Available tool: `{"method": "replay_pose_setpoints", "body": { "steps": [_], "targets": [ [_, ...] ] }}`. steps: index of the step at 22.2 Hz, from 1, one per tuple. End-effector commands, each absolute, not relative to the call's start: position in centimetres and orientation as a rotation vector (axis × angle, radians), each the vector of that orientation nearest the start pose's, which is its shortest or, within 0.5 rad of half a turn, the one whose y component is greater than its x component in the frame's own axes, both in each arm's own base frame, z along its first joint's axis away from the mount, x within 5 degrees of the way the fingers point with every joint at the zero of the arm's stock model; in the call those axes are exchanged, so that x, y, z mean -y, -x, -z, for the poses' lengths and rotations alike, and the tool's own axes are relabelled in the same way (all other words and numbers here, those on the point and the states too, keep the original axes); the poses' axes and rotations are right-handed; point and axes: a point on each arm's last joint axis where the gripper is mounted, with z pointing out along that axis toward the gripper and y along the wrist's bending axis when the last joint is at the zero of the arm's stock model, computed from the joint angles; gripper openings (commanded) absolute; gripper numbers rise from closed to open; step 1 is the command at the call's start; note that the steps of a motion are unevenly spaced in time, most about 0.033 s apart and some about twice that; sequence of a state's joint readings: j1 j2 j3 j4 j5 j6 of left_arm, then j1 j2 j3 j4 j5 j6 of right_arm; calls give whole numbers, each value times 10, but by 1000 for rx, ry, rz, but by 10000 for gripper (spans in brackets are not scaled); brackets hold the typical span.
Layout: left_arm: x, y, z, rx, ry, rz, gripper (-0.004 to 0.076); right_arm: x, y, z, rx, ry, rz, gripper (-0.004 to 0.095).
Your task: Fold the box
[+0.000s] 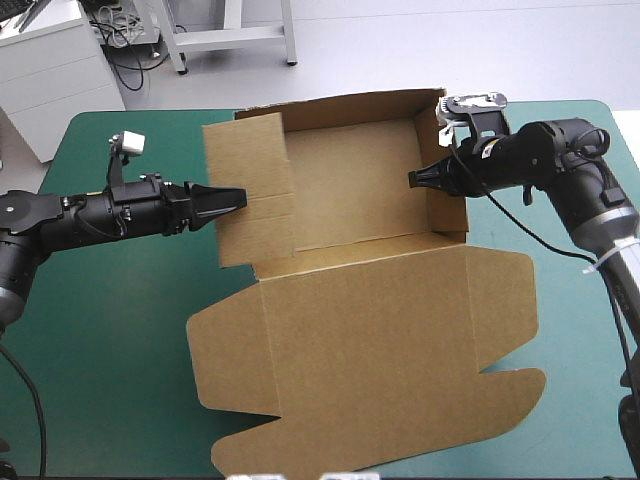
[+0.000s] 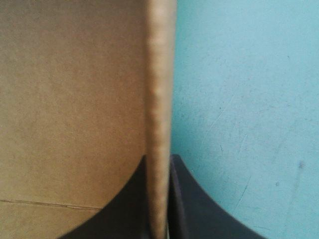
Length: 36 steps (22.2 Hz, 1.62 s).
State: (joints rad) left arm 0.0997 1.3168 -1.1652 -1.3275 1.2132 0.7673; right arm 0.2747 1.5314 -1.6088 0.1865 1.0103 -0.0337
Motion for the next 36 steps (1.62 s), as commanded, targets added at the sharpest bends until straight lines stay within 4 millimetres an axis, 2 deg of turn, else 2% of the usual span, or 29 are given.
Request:
{"method": "replay_pose_setpoints", "body": {
  "steps": [1,5,11,15,23,26,28,31,35,36],
  "targets": [
    [68,-240,-415,-1889,-415,1412,586,-101,-307,-425,-2308,295,-384,-8],
    [68,-242,-412,-1941,-371,1396,586,-102,-306,-424,-2324,285,-388,-8],
    [84,-246,-411,-2123,-310,1163,586,-104,-305,-425,-2319,264,-403,-7],
    [100,-247,-418,-2173,-261,1020,586,-115,-302,-426,-2301,284,-357,-7],
    [126,-246,-412,-2228,-99,763,586,-145,-291,-428,-2254,301,-232,-7],
    [128,-245,-410,-2238,-80,687,585,-150,-287,-435,-2227,310,-217,-8],
    [127,-246,-410,-2235,-50,684,585,-153,-280,-450,-2189,312,-241,-7],
    [126,-249,-412,-2200,-21,690,584,-151,-278,-460,-2175,299,-250,-7],
    [125,-252,-411,-2190,-36,656,507,-150,-277,-460,-2189,291,-248,-7],
    [125,-252,-412,-2181,-46,651,421,-150,-277,-460,-2191,291,-247,-7]
  ]
}}
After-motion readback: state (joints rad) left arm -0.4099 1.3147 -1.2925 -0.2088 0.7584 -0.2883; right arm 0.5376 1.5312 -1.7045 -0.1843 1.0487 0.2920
